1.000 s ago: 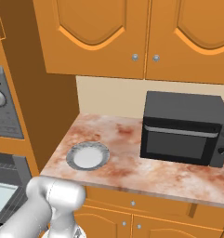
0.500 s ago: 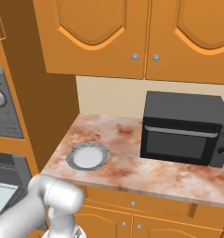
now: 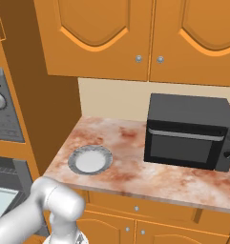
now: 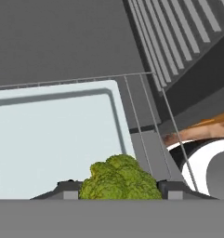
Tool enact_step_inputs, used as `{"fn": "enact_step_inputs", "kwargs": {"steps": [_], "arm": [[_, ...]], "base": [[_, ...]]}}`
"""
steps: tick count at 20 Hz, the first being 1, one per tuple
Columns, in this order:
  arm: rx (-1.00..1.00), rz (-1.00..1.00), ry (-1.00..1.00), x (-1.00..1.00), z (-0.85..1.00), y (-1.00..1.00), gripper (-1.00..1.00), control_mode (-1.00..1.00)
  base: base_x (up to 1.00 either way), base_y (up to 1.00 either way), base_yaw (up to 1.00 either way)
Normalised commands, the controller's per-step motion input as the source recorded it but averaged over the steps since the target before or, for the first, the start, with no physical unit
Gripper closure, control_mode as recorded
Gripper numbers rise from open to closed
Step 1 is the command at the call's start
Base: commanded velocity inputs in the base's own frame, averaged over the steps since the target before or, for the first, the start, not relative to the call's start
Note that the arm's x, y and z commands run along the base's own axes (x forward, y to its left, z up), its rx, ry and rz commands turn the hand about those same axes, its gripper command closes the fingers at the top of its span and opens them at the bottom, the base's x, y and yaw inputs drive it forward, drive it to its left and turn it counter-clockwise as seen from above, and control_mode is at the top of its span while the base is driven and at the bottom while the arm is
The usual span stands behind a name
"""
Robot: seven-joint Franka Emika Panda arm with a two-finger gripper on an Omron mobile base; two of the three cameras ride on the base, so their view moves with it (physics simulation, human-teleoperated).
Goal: Place the broccoli on the bottom rack of the oven.
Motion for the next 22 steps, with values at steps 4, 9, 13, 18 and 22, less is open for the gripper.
{"fn": "enact_step_inputs", "kwargs": {"steps": [4, 9, 13, 18, 22], "arm": [[-0.05, 0.00, 0.00, 0.13, -0.49, 0.08, 1.00, -1.00], [-0.08, 0.00, 0.01, 0.02, -0.49, 0.15, 1.00, -1.00], [-0.07, 0.00, 0.02, 0.00, -0.41, 0.16, 1.00, -1.00], [0.00, 0.00, 0.02, 0.05, -0.19, 0.08, 1.00, -1.00], [0.00, 0.00, 0.00, 0.05, -0.28, 0.01, -1.00, -1.00]], "base": [[0.00, 0.00, 0.00], [0.00, 0.00, 0.00], [0.00, 0.00, 0.00], [0.00, 0.00, 0.00], [0.00, 0.00, 0.00]]}}
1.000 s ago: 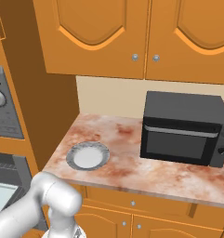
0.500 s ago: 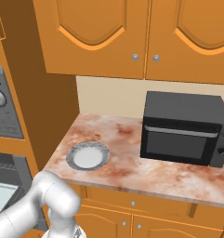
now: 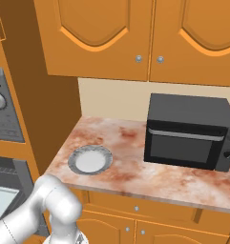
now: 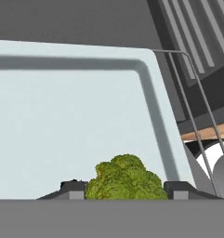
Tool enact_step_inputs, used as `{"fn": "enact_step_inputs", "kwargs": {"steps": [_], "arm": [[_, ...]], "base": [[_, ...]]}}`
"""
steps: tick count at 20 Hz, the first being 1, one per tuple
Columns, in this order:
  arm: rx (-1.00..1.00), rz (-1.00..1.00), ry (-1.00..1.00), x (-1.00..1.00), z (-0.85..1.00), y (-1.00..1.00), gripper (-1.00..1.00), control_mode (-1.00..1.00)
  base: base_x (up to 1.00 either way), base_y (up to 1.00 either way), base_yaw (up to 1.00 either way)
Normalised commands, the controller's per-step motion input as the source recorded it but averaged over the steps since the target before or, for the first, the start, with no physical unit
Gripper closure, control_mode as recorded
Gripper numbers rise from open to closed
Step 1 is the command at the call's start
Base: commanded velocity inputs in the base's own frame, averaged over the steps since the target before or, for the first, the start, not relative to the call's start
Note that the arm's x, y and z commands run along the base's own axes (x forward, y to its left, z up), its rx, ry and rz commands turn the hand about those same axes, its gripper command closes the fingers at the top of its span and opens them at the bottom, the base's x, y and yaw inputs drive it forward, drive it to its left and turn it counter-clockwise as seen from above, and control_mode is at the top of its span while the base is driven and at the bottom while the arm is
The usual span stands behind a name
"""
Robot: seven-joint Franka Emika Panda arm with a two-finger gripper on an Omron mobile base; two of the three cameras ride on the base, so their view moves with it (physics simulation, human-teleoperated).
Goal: Place the broccoli on the bottom rack of the oven.
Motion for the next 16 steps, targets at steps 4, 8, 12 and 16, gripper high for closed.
{"fn": "enact_step_inputs", "kwargs": {"steps": [4, 8, 12, 16], "arm": [[0.00, 0.00, 0.00, -0.01, -0.15, 0.00, -1.00, -1.00], [0.00, 0.00, 0.00, -0.12, 0.00, 0.04, -1.00, -1.00], [-0.01, 0.00, 0.00, -0.24, 0.20, 0.11, -1.00, -1.00], [0.00, 0.00, -0.04, -0.62, 0.45, 0.04, -1.00, -1.00]], "base": [[0.00, 0.00, 0.00], [0.00, 0.00, 0.00], [0.00, 0.00, 0.00], [0.00, 0.00, 0.00]]}}
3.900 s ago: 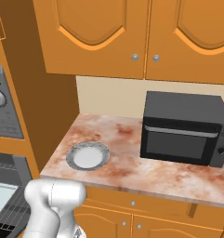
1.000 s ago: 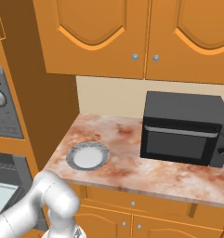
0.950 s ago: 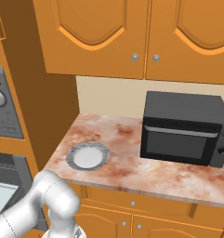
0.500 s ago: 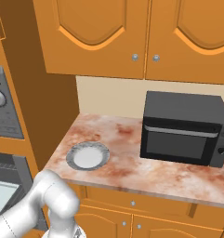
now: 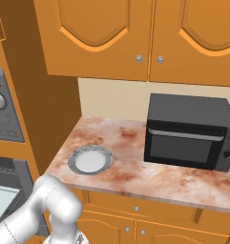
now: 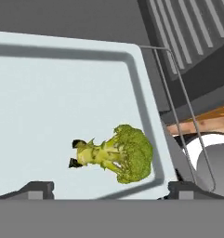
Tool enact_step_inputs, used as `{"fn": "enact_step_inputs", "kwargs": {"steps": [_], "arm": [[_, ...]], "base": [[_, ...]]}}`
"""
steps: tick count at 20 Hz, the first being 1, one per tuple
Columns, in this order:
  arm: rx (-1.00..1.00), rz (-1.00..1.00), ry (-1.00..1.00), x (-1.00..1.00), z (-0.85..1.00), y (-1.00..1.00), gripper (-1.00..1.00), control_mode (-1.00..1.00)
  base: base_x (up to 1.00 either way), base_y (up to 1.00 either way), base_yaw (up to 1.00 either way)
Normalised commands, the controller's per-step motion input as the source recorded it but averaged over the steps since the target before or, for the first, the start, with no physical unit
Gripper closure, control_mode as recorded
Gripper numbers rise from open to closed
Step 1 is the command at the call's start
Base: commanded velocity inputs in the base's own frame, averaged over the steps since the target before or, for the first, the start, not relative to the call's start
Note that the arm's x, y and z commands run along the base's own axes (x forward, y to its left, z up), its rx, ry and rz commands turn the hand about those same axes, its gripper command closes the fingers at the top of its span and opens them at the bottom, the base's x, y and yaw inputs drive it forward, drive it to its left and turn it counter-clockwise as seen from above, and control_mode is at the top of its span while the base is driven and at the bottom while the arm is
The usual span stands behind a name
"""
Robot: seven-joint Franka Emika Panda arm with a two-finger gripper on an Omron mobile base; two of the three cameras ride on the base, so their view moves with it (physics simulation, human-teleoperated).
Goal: Place the broccoli on the bottom rack of the oven.
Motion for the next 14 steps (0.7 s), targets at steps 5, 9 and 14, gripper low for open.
{"fn": "enact_step_inputs", "kwargs": {"steps": [5, 9, 14], "arm": [[0.09, 0.00, -0.12, -0.98, 0.73, -0.21, -1.00, -1.00], [0.17, 0.00, -0.19, -0.99, 0.79, -0.43, -1.00, -1.00], [0.27, 0.10, -0.19, -0.81, 0.76, -0.55, -1.00, -1.00]], "base": [[0.00, 0.00, 0.00], [0.00, 0.00, 0.00], [0.00, 0.00, 0.00]]}}
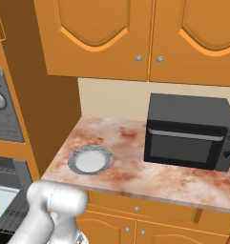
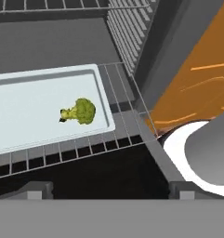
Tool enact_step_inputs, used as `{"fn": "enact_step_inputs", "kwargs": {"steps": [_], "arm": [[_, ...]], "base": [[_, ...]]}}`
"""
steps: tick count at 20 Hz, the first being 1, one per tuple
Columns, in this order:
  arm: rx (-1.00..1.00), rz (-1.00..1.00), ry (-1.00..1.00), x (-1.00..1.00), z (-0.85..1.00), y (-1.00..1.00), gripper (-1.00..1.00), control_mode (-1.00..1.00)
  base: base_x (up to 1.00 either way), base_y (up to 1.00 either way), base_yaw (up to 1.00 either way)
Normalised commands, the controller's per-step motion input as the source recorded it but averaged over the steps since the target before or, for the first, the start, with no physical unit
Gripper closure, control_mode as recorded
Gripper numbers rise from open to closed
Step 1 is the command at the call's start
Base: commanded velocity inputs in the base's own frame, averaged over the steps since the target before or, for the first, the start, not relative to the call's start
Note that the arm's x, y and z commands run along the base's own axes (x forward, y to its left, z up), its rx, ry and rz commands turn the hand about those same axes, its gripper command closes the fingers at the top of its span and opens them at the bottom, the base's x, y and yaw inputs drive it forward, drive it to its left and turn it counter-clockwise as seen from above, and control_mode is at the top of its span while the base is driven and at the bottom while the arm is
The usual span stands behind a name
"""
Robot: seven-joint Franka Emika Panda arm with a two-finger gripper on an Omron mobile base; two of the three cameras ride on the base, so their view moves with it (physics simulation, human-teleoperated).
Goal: Place the broccoli on the bottom rack of the oven.
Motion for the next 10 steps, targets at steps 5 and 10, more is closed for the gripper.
{"fn": "enact_step_inputs", "kwargs": {"steps": [5, 10], "arm": [[0.30, 0.15, -0.08, -0.58, 0.69, -0.63, -1.00, -1.00], [0.34, 0.15, 0.00, -0.13, 0.26, -0.78, -1.00, -1.00]], "base": [[0.00, 0.00, 0.00], [0.00, 0.00, 0.00]]}}
